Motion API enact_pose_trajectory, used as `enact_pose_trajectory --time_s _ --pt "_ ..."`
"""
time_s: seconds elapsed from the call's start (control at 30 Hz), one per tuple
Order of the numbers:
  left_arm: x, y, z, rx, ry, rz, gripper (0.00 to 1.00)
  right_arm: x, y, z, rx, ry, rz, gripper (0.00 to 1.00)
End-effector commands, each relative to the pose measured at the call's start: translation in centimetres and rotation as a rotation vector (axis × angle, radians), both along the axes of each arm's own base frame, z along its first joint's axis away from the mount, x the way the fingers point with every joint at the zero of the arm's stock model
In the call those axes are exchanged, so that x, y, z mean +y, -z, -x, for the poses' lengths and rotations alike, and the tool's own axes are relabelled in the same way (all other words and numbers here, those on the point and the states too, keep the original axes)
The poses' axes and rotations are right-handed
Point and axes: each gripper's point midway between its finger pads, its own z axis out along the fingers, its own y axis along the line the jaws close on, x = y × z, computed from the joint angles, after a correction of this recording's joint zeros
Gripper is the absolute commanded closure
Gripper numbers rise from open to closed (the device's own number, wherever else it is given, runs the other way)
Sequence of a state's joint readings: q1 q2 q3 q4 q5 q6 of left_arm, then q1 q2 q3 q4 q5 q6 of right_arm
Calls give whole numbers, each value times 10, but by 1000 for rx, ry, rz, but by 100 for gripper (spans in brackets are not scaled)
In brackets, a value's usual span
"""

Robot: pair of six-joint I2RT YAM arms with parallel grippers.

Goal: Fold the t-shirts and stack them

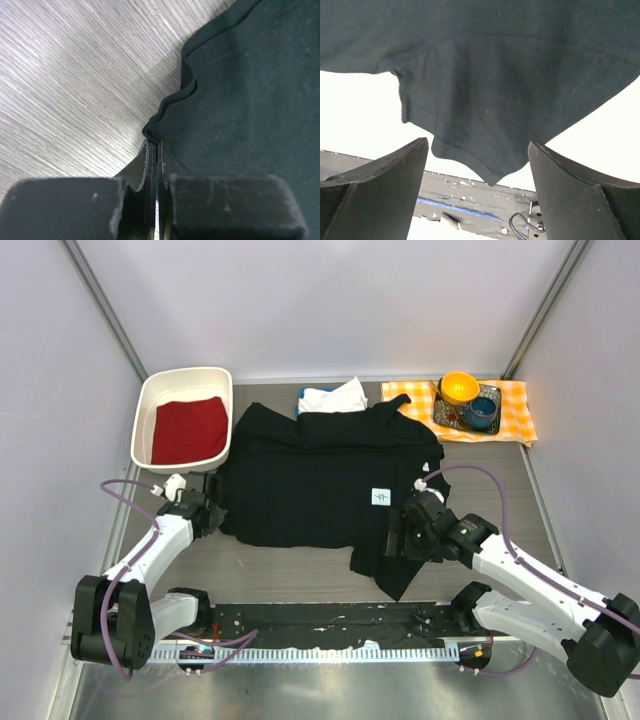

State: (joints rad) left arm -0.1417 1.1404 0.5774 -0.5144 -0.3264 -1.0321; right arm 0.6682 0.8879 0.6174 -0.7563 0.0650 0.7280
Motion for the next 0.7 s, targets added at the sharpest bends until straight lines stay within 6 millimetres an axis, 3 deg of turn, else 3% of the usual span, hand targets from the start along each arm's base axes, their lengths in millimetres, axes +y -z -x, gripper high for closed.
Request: enact_pose_trajectory --time_s 0.0,0.47,0.67 --pt "-8 -11 -15 -70 58 22 100 6 14 18 106 12 -16 14" --pt "-23 -16 -27 -129 130 79 100 7 46 76 361 1 62 20" --pt "-26 -16 -28 -139 137 92 100 4 60 87 387 20 86 27"
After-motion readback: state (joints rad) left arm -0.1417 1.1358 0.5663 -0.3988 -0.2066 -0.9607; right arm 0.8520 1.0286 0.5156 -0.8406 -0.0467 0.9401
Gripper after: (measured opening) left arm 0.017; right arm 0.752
